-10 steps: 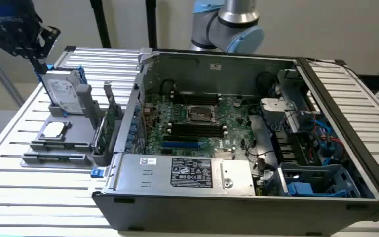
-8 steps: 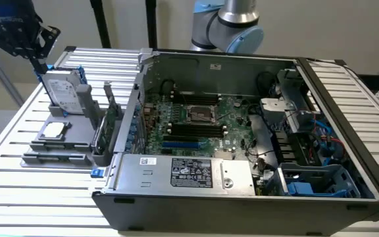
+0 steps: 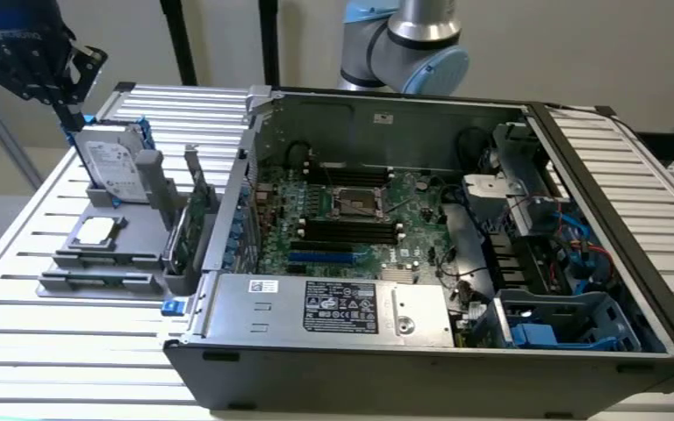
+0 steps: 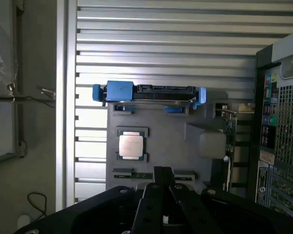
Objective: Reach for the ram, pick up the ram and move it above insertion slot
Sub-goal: 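Reach for the ram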
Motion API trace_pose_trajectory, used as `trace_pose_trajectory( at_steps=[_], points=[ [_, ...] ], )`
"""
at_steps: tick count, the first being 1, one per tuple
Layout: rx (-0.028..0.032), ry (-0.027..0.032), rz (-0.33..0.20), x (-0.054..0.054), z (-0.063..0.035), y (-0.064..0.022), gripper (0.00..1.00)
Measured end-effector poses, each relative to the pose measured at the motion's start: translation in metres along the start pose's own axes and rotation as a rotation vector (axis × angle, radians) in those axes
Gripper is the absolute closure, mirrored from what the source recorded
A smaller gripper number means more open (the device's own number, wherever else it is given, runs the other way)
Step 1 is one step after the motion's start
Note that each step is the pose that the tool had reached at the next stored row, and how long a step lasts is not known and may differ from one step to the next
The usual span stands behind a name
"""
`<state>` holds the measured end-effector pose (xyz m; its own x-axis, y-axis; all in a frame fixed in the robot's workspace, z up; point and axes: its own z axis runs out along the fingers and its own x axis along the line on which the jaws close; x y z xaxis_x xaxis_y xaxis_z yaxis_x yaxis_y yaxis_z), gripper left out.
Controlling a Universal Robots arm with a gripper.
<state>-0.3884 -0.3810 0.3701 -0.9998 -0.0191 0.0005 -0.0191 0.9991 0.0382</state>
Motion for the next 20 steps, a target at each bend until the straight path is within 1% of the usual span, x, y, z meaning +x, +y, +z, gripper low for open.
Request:
trace_pose_trajectory(
  at_steps=[5,7,9,11,20],
  points=[
    [0.0001,0.0003,0.0,-0.001,-0.0001,-0.0006,0.89],
    [0.0001,0.0007,0.0,-0.002,-0.0002,-0.0026,0.89],
    [0.0,0.0008,0.0,-0.003,-0.0002,-0.0067,0.89],
    [-0.0001,0.0011,0.0,-0.004,-0.0002,-0.0139,0.89],
    [0.0,0.0022,0.0,-0.007,0.0003,-0.0538,0.89]
  ],
)
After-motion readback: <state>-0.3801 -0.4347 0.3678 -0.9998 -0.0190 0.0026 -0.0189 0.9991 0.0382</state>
